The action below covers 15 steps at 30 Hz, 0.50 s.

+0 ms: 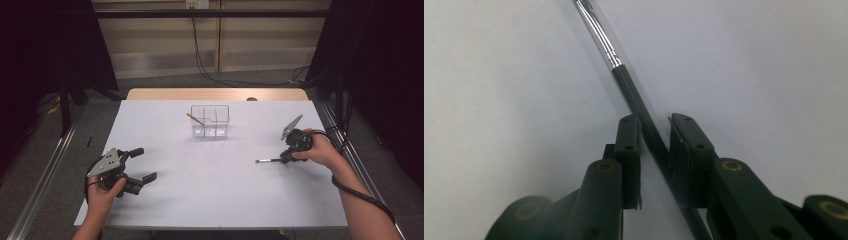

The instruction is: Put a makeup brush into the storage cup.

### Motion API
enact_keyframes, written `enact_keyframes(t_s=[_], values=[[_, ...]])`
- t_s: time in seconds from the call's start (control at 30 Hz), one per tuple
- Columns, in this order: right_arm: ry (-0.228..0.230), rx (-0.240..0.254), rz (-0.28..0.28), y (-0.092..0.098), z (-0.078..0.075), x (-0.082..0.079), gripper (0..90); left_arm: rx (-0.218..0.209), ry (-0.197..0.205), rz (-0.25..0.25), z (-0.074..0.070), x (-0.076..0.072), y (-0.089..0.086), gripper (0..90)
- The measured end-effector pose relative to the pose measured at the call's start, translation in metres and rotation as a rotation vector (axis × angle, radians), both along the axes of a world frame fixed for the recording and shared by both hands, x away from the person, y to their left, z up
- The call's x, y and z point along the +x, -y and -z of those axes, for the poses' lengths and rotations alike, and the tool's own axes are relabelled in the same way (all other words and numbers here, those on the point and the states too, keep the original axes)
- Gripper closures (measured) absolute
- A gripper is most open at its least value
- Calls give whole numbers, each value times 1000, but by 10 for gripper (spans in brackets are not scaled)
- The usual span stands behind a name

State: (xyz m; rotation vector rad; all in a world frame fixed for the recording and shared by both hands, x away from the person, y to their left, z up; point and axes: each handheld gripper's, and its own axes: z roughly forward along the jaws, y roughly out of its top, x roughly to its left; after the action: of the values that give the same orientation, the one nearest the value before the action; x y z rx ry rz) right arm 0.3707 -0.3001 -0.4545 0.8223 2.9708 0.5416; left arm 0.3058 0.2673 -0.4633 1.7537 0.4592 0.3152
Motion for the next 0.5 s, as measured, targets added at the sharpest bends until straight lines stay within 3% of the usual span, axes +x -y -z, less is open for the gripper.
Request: enact_keyframes(t_s=[0.33, 0.5], values=[[-4, -93, -12, 10, -4, -5, 706, 0, -6, 4, 1, 1, 1, 3], [-8, -106, -14, 8, -3, -6, 762, -5, -8, 2, 1, 1, 1, 4]])
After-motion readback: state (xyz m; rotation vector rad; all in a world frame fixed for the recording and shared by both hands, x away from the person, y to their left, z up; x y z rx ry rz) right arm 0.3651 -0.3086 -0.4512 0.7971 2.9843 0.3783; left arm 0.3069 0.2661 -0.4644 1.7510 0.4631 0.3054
